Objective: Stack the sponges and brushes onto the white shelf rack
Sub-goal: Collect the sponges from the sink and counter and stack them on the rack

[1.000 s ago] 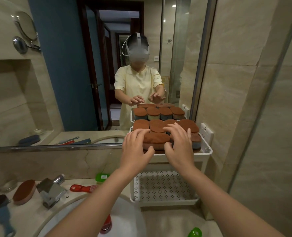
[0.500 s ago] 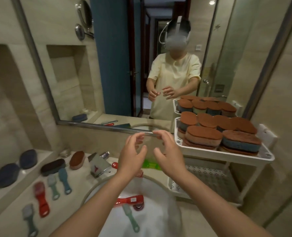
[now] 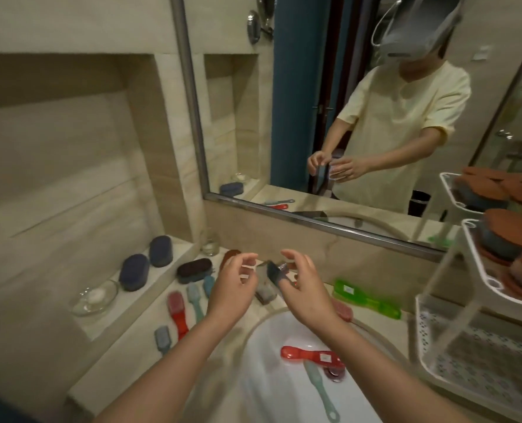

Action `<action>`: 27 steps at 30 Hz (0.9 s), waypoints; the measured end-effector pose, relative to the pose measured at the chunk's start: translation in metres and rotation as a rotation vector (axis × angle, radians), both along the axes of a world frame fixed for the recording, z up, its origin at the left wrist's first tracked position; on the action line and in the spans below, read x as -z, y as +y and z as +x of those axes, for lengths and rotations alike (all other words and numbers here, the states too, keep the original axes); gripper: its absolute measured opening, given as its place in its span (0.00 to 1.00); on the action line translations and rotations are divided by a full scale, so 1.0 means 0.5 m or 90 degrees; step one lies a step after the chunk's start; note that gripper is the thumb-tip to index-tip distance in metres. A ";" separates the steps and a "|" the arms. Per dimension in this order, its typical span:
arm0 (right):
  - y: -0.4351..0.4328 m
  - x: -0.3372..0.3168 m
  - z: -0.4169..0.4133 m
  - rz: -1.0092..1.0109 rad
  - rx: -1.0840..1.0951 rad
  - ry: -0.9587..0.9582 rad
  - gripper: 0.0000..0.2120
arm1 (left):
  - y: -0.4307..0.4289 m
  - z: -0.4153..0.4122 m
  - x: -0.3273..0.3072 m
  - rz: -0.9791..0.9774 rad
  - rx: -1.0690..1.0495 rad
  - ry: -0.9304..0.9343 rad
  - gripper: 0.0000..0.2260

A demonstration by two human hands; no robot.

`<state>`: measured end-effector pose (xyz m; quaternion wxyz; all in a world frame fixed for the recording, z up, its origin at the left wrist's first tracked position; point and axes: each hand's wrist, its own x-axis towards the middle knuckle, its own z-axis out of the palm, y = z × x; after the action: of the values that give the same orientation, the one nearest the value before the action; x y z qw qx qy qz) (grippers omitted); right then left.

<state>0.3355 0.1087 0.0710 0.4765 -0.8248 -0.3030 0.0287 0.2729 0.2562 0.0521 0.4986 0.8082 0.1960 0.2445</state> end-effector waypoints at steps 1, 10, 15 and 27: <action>0.026 0.007 0.000 -0.005 -0.007 0.007 0.25 | 0.025 -0.005 0.008 0.002 -0.008 0.010 0.15; 0.218 0.088 0.009 -0.032 -0.024 0.077 0.25 | 0.216 -0.033 0.083 0.014 -0.024 0.123 0.14; 0.277 0.127 0.029 -0.061 -0.007 0.100 0.26 | 0.284 -0.021 0.125 0.038 -0.034 0.202 0.13; 0.391 0.202 0.146 -0.120 0.039 0.179 0.26 | 0.411 0.089 0.202 0.072 0.012 0.305 0.16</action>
<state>0.4083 0.3041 -0.0298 0.4350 -0.8627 -0.2042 0.1576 0.3174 0.4615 -0.0487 0.3939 0.8716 0.2874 0.0516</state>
